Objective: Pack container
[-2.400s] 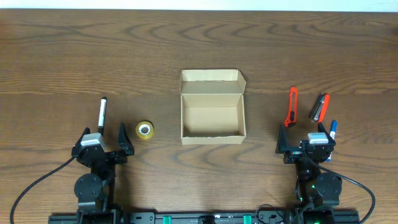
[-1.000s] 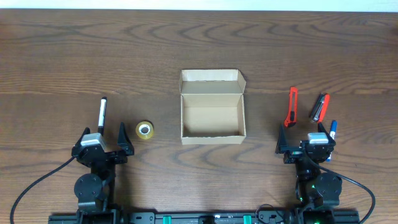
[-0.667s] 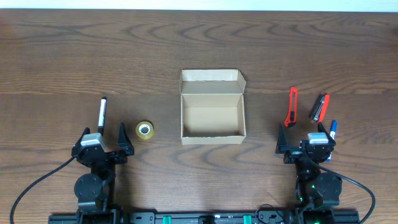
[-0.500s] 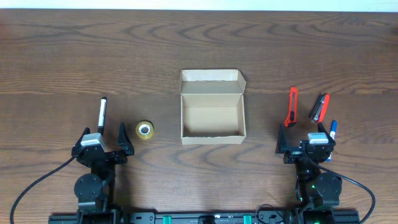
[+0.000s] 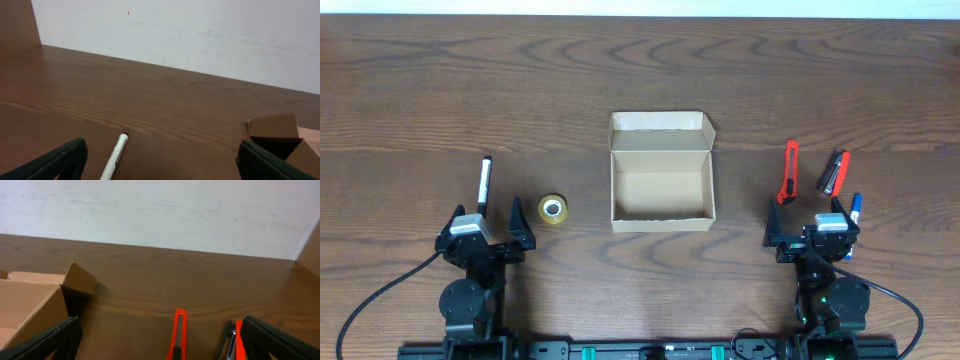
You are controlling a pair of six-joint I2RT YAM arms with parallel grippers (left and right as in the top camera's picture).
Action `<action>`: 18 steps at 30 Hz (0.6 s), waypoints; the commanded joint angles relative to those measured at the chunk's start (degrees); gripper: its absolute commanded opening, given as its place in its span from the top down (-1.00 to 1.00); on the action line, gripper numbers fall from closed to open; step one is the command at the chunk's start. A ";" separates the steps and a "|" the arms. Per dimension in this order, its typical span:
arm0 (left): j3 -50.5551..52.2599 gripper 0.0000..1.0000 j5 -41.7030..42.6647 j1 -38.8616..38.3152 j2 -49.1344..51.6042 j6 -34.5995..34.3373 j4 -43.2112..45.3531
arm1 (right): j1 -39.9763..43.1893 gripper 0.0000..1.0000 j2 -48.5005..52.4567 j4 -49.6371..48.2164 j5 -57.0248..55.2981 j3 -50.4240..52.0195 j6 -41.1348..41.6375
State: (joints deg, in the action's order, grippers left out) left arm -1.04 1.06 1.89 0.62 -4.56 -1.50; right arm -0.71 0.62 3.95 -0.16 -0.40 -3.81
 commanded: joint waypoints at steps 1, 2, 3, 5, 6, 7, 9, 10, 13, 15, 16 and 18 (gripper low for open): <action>0.76 -0.90 -0.07 0.35 -0.42 -0.55 -2.84 | -0.46 -0.98 -0.28 0.33 0.22 0.11 -0.50; 0.76 -0.91 -0.07 0.35 -0.42 -0.55 -2.86 | -0.46 -0.98 -0.28 0.31 0.22 0.11 -0.52; 0.76 -0.90 -0.09 0.35 -0.42 -0.48 -2.86 | -0.46 -0.99 -0.28 0.31 0.22 0.11 -0.52; 0.76 -0.90 -0.09 0.35 -0.42 -0.15 -2.89 | -0.46 -0.99 -0.28 0.31 0.22 0.11 -0.52; 0.76 -0.90 -0.09 0.35 -0.42 -0.15 -2.89 | -0.46 -0.99 -0.28 0.31 0.22 0.11 -0.52; 0.76 -0.90 -0.07 0.35 -0.42 -0.15 -2.89 | -0.46 -0.98 -0.28 0.31 0.22 0.11 -0.52; 0.76 -0.90 -0.07 0.35 -0.42 -0.15 -2.89 | -0.46 -0.98 -0.24 0.33 0.20 0.11 -0.52; 0.76 -0.90 -0.07 0.35 -0.42 -0.15 -2.91 | -0.46 -0.98 -0.24 0.31 0.22 0.11 -0.50; 0.76 -0.90 -0.09 0.35 -0.33 -0.15 -2.95 | -0.46 -0.98 -0.24 0.33 0.22 0.11 -0.48; 0.76 -0.91 -0.17 0.35 -0.09 -0.13 -2.95 | -0.46 -0.99 -0.20 0.33 0.22 0.11 -0.50; 0.76 -0.90 -0.22 0.35 0.15 -0.13 -2.97 | -0.46 -0.98 -0.11 0.33 0.22 0.11 -0.50; 0.76 -0.90 -0.17 0.35 1.18 -0.15 -2.95 | -0.46 -0.98 0.24 0.33 0.22 0.11 -0.50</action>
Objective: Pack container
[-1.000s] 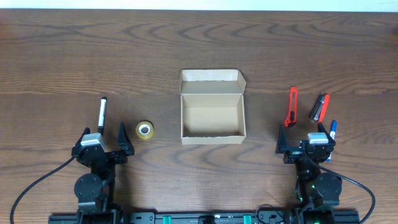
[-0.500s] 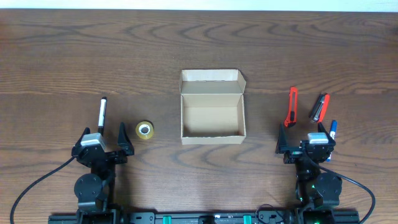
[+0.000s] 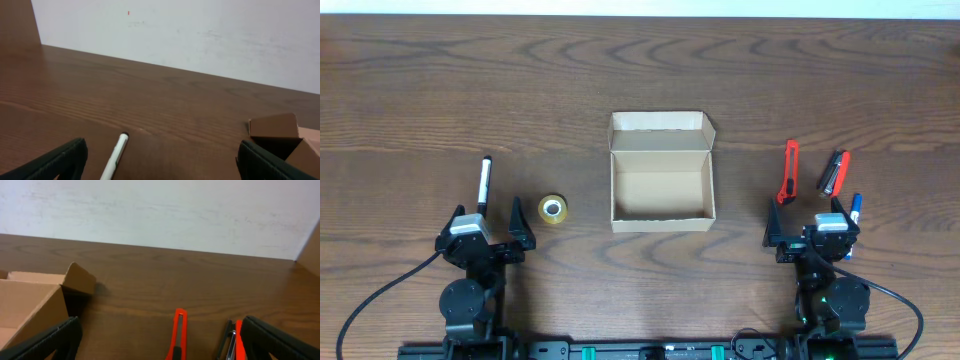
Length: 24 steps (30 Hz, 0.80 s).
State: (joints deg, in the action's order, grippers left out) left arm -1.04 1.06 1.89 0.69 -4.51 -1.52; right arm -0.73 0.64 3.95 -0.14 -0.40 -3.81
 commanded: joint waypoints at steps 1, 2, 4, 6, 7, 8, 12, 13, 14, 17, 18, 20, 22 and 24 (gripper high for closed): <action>0.76 -0.90 -0.17 0.35 1.62 -0.20 -2.93 | -0.44 -0.98 0.42 0.33 0.20 0.11 -0.48; 0.76 -0.90 -0.17 0.35 2.08 -0.20 -2.95 | -0.44 -0.99 0.63 0.35 0.20 0.11 -0.50; 0.76 -0.90 -0.17 0.35 3.28 -0.20 -2.93 | -0.44 -0.98 1.14 0.33 0.20 0.11 -0.50; 0.76 -0.91 -0.17 0.35 4.70 -0.20 -2.93 | -0.44 -0.99 1.86 0.33 0.20 0.11 -0.48; 0.76 -0.90 -0.17 0.35 5.33 -0.20 -2.93 | -0.44 -0.99 2.23 0.35 0.20 0.11 -0.48; 0.76 -0.90 -0.17 0.35 6.12 -0.20 -2.93 | -0.44 -0.98 2.80 0.35 0.20 0.11 -0.48; 0.76 -0.90 -0.17 0.35 9.29 -0.20 -2.95 | -0.44 -0.99 6.16 0.35 0.20 0.11 -0.17; 0.76 -0.90 -0.20 0.35 10.21 -0.17 -2.93 | -0.42 -0.99 7.30 0.35 0.15 0.11 0.70; 0.76 -0.91 -0.24 0.35 11.10 -0.20 -2.93 | -0.42 -0.98 8.59 0.35 0.15 0.11 1.73; 0.76 -0.90 -0.24 0.35 13.88 -0.20 -2.95 | -0.42 -0.99 12.81 0.35 0.17 0.11 6.25; 0.76 -0.90 -0.24 0.35 15.06 -0.20 -2.95 | -0.42 -0.99 14.45 0.33 0.15 0.09 8.22; 0.76 -0.90 -0.24 0.35 17.22 -0.20 -2.93 | -0.42 -0.98 17.70 0.28 0.17 0.04 11.39; 0.76 -0.90 -0.20 0.35 19.56 -0.22 -2.93 | -0.42 -0.98 20.68 0.15 0.55 -0.17 13.20; 0.76 -0.91 -0.17 0.35 21.62 -0.22 -2.93 | -0.42 -0.98 23.12 0.13 1.33 -1.05 13.46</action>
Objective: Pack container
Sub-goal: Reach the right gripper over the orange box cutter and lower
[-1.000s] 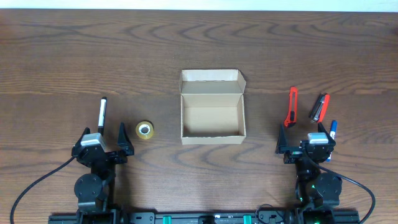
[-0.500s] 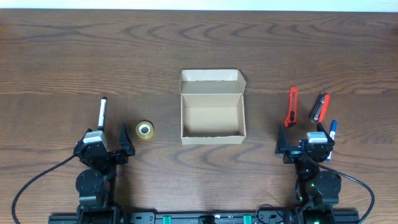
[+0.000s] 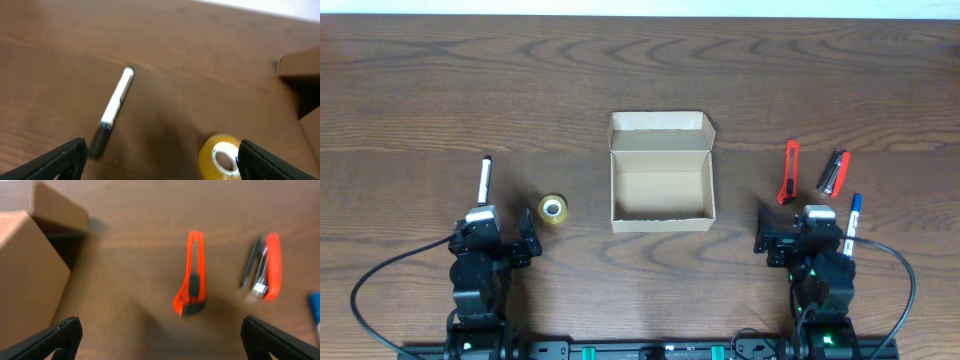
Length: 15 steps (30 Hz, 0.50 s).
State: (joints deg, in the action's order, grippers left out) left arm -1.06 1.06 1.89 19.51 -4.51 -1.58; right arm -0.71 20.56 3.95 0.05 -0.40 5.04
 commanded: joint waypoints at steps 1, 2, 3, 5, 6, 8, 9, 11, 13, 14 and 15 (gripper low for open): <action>0.79 -0.91 -0.17 0.35 3.65 -0.22 -2.86 | -0.44 -0.98 4.48 0.13 1.40 -1.81 4.61; 0.79 -0.90 -0.17 0.35 4.31 -0.22 -2.86 | -0.42 -0.98 5.81 0.17 1.55 -2.75 4.59; 0.79 -0.90 -0.17 0.35 4.96 -0.22 -2.86 | -0.42 -0.99 7.17 0.39 1.53 -3.87 4.59; 0.79 -0.90 -0.20 0.35 5.88 -0.20 -2.86 | -0.33 -0.98 10.10 1.40 1.55 -6.51 4.57; 0.79 -0.90 -0.20 0.35 6.12 -0.20 -2.86 | -0.33 -0.98 11.72 2.05 1.55 -7.93 4.55; 0.79 -0.90 -0.20 0.35 6.25 -0.20 -2.86 | -0.24 -0.99 15.08 3.54 1.99 -10.73 4.57; 0.79 -0.90 -0.20 0.35 6.25 -0.20 -2.86 | -0.02 -0.99 17.05 4.39 2.91 -12.37 4.59; 0.79 -0.90 -0.20 0.35 6.25 -0.20 -2.86 | 0.76 -0.98 21.59 6.08 5.60 -16.00 4.57; 0.79 -0.90 -0.20 0.35 6.25 -0.20 -2.86 | 1.70 -0.99 26.32 7.89 8.90 -19.91 4.24; 0.79 -0.90 -0.22 0.35 6.25 -0.20 -2.86 | 2.10 -0.98 28.48 8.72 11.21 -21.81 2.99; 0.79 -0.90 -0.22 0.35 6.25 -0.20 -2.86 | 2.45 -0.99 30.62 9.44 14.10 -23.71 1.18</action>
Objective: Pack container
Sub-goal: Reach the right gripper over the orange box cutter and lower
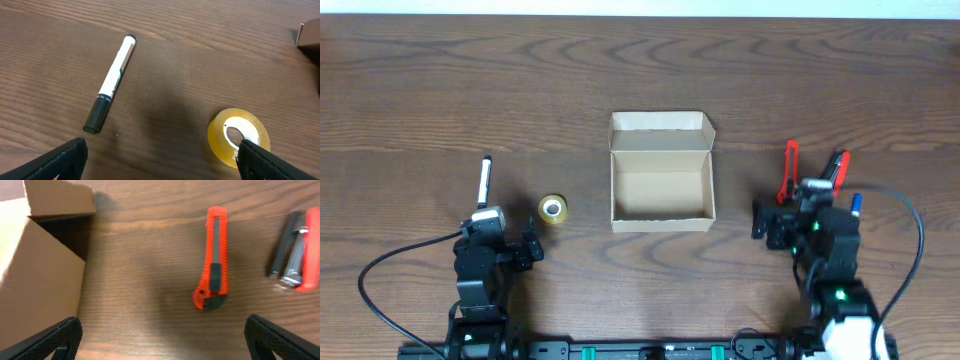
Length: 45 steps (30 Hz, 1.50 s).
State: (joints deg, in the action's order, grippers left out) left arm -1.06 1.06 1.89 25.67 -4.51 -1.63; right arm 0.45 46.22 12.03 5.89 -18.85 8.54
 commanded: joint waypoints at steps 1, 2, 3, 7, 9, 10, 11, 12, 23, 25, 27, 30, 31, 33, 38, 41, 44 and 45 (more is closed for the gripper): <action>0.79 -0.90 -0.22 0.35 0.09 -0.20 -2.82 | 1.55 -0.98 6.56 2.12 10.95 -6.86 -3.91; 0.79 -0.90 -0.22 0.35 0.09 -0.20 -2.82 | 1.81 -0.99 8.39 2.97 14.43 -8.83 -5.88; 0.79 -0.91 -0.20 0.35 0.09 -0.20 -2.82 | 1.97 -0.99 9.94 3.87 17.07 -10.64 -7.34; 0.79 -0.90 -0.17 0.35 0.09 -0.22 -2.82 | 2.23 -0.98 13.53 5.18 17.75 -16.06 -7.32; 0.79 -0.90 -0.17 0.35 0.09 -0.20 -2.82 | 2.62 -0.99 14.95 7.69 12.26 -18.86 -3.41; 0.79 -0.90 -0.17 0.35 0.09 -0.20 -2.82 | 3.02 -0.98 15.93 10.23 9.66 -20.61 -2.23; 0.79 -0.90 -0.17 0.35 0.09 -0.20 -2.82 | 3.30 -0.98 16.76 12.15 8.24 -21.97 -2.03; 0.79 -0.90 -0.17 0.35 0.09 -0.22 -2.82 | 3.54 -0.99 17.88 14.34 6.49 -23.56 -1.92; 0.79 -0.90 -0.17 0.35 0.09 -0.22 -2.80 | 3.93 -0.99 26.36 23.58 -2.51 -31.95 -1.51; 0.79 -0.90 -0.15 0.35 0.09 -0.22 -2.80 | 4.33 -0.98 27.30 23.74 -2.97 -31.95 -1.51; 0.79 -0.90 -0.15 0.35 0.09 -0.22 -2.80 | 5.14 -0.99 28.48 24.15 -3.06 -32.22 -1.53; 0.79 -0.90 -0.02 0.35 0.09 -0.22 -2.78 | 6.38 -0.98 31.10 25.64 -3.04 -33.86 -2.03; 0.79 -0.90 -0.02 0.35 0.09 -0.22 -2.78 | 7.04 -0.99 32.83 26.88 -2.84 -35.52 -2.16; 0.79 -0.90 -0.02 0.35 0.09 -0.22 -2.78 | 7.72 -0.98 35.06 29.07 -2.86 -38.10 -2.16; 0.79 -0.90 -0.02 0.35 0.09 -0.20 -2.80 | 8.74 -0.99 43.15 37.64 -2.86 -48.48 -2.16; 0.79 -0.90 -0.02 0.35 0.09 -0.20 -2.80 | 8.74 -0.98 48.50 42.47 -2.47 -54.95 -2.40; 0.79 -0.91 -0.02 0.35 0.09 -0.22 -2.80 | 8.72 -0.99 54.34 45.72 -2.40 -60.61 -2.38; 0.79 -0.90 -0.02 0.35 0.09 -0.20 -2.80 | 8.74 -0.99 55.36 45.88 -2.38 -61.22 -2.38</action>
State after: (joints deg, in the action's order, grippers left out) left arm -1.06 1.06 1.89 25.74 -4.51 -1.63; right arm 8.69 97.36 56.80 3.40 -76.09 6.09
